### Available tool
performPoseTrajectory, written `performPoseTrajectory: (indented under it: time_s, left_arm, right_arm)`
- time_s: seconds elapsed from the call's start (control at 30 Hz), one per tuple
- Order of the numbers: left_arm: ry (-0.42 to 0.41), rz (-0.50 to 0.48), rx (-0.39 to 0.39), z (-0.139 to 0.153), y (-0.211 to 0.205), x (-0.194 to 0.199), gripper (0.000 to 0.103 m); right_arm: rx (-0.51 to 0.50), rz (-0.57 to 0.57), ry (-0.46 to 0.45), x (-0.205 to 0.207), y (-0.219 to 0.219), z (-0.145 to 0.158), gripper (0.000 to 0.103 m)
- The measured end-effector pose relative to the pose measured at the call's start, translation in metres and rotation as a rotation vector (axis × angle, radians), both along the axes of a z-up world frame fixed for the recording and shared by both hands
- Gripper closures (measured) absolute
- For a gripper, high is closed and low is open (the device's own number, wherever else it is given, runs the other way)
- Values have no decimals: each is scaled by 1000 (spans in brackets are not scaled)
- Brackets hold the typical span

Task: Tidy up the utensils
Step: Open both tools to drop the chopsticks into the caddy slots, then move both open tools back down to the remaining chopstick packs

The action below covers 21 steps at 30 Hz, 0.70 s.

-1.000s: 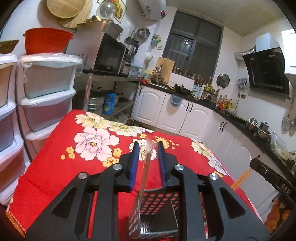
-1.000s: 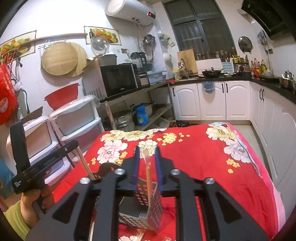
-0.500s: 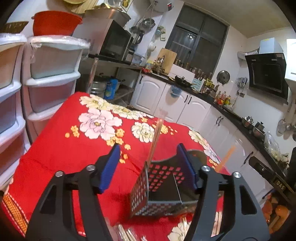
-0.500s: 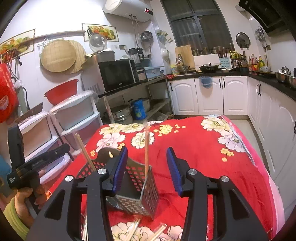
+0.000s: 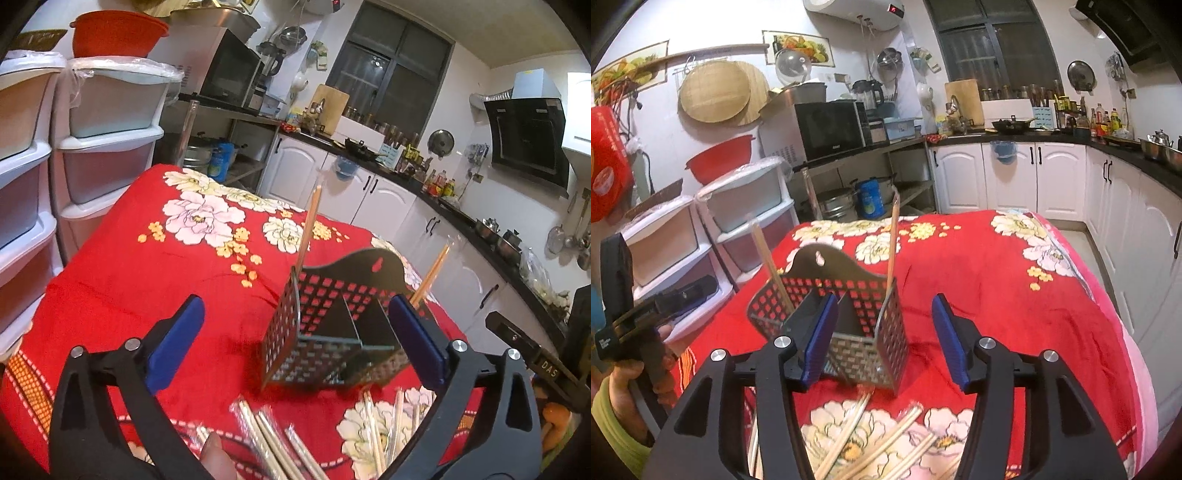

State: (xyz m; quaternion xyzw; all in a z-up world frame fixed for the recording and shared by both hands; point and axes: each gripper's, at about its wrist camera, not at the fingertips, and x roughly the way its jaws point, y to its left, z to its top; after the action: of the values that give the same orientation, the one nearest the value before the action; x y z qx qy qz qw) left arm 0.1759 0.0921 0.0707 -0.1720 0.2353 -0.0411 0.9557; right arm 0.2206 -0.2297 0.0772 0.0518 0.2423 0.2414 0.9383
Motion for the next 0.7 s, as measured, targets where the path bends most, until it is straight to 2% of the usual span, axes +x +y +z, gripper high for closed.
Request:
performPoseTrajectory:
  time_s: [0.43, 0.7]
  left_arm:
    - [56, 20, -17, -25, 12, -34, 12]
    - [127, 39, -39, -49, 26, -50, 12]
  right_arm:
    - [-42, 54, 34, -31, 13, -17, 49]
    - [-79, 86, 67, -40, 25, -33, 49]
